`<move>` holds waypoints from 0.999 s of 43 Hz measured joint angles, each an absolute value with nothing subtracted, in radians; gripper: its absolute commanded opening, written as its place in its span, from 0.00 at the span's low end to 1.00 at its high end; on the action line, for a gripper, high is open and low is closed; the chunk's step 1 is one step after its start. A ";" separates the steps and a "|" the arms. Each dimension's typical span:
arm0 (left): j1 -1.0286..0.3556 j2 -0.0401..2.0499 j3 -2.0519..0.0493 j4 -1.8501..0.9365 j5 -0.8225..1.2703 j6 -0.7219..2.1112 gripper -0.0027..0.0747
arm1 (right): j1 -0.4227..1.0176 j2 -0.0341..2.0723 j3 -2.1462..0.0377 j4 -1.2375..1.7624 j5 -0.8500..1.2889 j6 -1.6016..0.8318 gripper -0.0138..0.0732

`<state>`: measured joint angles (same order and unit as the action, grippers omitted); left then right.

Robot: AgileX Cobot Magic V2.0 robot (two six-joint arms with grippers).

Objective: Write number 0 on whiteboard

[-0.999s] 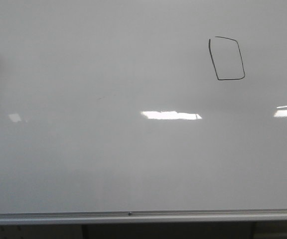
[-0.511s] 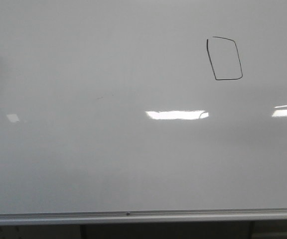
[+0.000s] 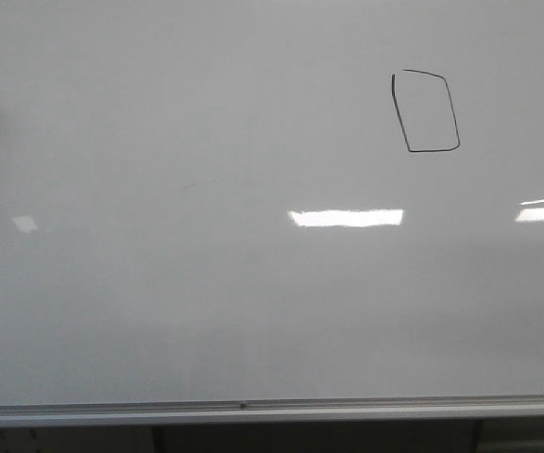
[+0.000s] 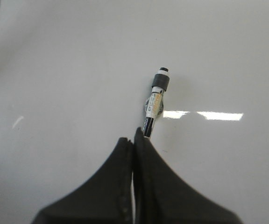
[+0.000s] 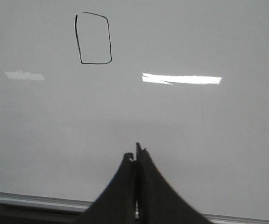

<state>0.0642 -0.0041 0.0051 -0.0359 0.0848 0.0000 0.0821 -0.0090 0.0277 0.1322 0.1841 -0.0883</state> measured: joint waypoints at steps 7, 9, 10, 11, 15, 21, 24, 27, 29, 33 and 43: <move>0.064 -0.004 0.005 -0.036 0.085 0.000 0.01 | 0.082 -0.009 0.028 0.114 0.196 -0.086 0.08; 0.064 -0.004 0.005 -0.036 0.085 0.000 0.01 | 0.082 -0.009 0.028 0.113 0.196 -0.086 0.08; 0.064 -0.004 0.005 -0.036 0.085 0.000 0.01 | 0.080 -0.009 0.028 0.112 0.196 -0.086 0.08; 0.064 -0.004 0.005 -0.036 0.085 0.000 0.01 | 0.080 -0.009 0.028 0.112 0.196 -0.086 0.08; 0.064 -0.004 0.005 -0.036 0.085 0.000 0.01 | 0.080 -0.009 0.028 0.110 0.196 -0.086 0.08; 0.064 -0.004 0.005 -0.036 0.085 0.000 0.01 | 0.080 -0.009 0.028 0.110 0.196 -0.086 0.08; 0.064 -0.004 0.005 -0.036 0.085 0.000 0.01 | 0.080 -0.009 0.028 0.110 0.196 -0.086 0.08; 0.064 -0.004 0.005 -0.036 0.085 0.000 0.01 | 0.080 -0.009 0.028 0.110 0.196 -0.086 0.08; 0.064 -0.004 0.005 -0.036 0.085 0.000 0.01 | 0.080 -0.009 0.028 0.110 0.196 -0.086 0.08; 0.064 -0.004 0.005 -0.036 0.085 0.000 0.01 | 0.080 -0.009 0.028 0.110 0.196 -0.086 0.08; 0.064 -0.004 0.005 -0.036 0.085 0.000 0.01 | 0.080 -0.009 0.028 0.110 0.196 -0.084 0.08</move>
<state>0.0642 -0.0041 0.0051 -0.0359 0.0848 0.0000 0.0799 -0.0090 0.0277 0.1096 0.1962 -0.0840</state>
